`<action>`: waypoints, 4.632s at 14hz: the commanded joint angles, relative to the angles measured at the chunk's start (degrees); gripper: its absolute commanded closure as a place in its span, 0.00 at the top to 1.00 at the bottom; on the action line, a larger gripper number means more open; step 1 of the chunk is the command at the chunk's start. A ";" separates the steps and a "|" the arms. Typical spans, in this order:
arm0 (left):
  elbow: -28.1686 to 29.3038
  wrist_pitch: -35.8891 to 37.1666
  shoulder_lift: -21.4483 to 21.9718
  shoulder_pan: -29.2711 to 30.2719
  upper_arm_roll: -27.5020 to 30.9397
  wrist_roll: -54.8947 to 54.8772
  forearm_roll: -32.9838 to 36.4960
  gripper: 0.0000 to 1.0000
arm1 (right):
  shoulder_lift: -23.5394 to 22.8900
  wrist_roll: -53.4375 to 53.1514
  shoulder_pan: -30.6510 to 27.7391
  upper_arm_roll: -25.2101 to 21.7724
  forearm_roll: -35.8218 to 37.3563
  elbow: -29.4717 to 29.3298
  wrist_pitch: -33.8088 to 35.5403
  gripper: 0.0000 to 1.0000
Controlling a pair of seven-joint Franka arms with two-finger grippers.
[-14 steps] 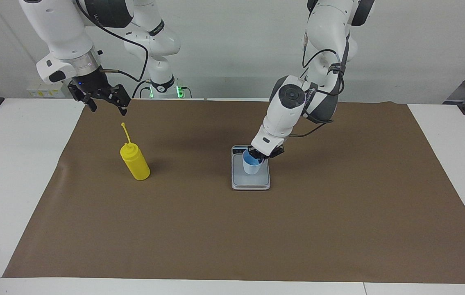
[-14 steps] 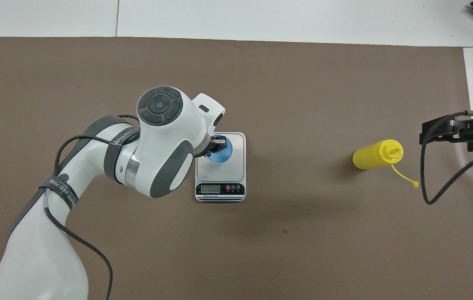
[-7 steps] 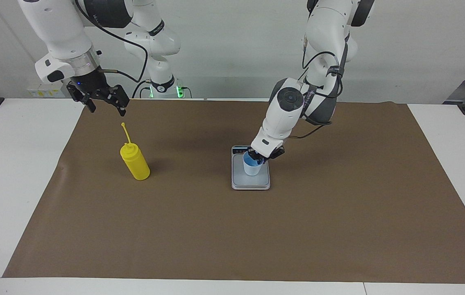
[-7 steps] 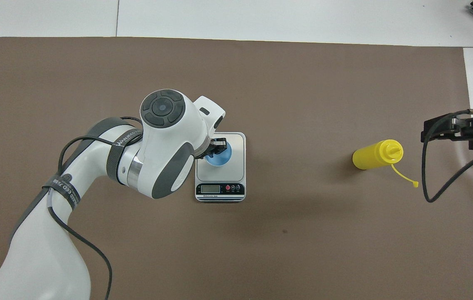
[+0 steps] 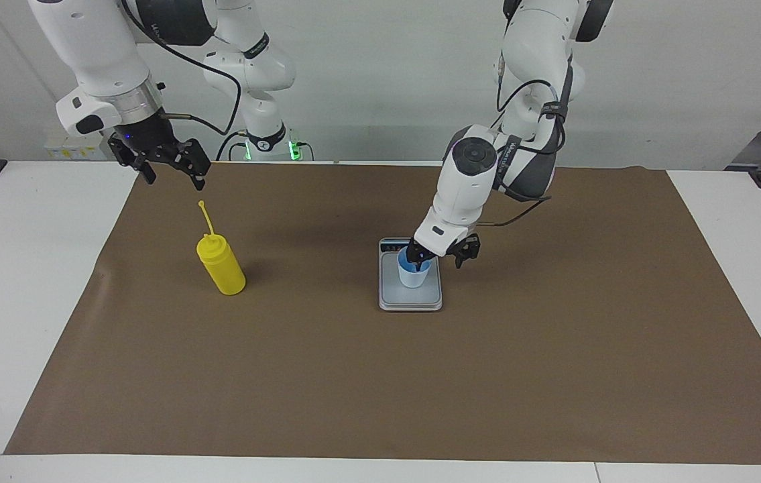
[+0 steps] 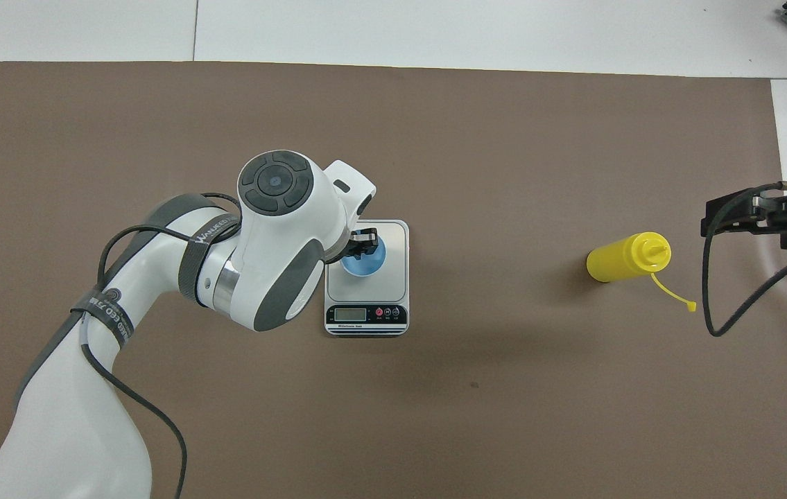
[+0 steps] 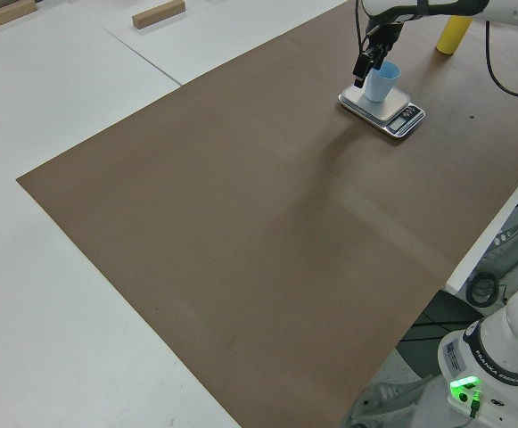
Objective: Pour seasoning into cup on scale with both arms
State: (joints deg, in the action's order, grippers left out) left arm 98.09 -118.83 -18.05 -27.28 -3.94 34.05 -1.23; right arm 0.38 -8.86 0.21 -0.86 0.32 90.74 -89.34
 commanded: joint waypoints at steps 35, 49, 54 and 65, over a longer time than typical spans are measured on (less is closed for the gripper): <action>-8.71 31.73 20.33 28.86 -0.54 -34.93 0.35 1.00 | -0.11 112.56 -24.74 -0.11 -60.51 42.85 -28.34 1.00; -5.81 30.76 21.82 28.42 -0.54 -34.84 0.26 1.00 | -10.03 132.07 -21.31 -0.02 -76.59 42.85 -26.68 1.00; -5.81 30.76 21.82 29.03 -0.45 -34.75 -0.97 1.00 | -12.68 136.31 -20.78 0.59 -81.43 42.15 -25.97 1.00; -5.63 30.41 21.82 28.95 -0.37 -34.93 -1.59 1.00 | -13.65 136.31 -20.69 3.32 -83.64 39.25 -25.97 0.81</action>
State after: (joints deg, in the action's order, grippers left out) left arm 90.42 -87.95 2.10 1.24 -4.27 -1.34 -1.99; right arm -12.20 126.40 -20.23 2.03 -81.80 130.95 -115.86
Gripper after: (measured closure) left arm 0.000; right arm 0.018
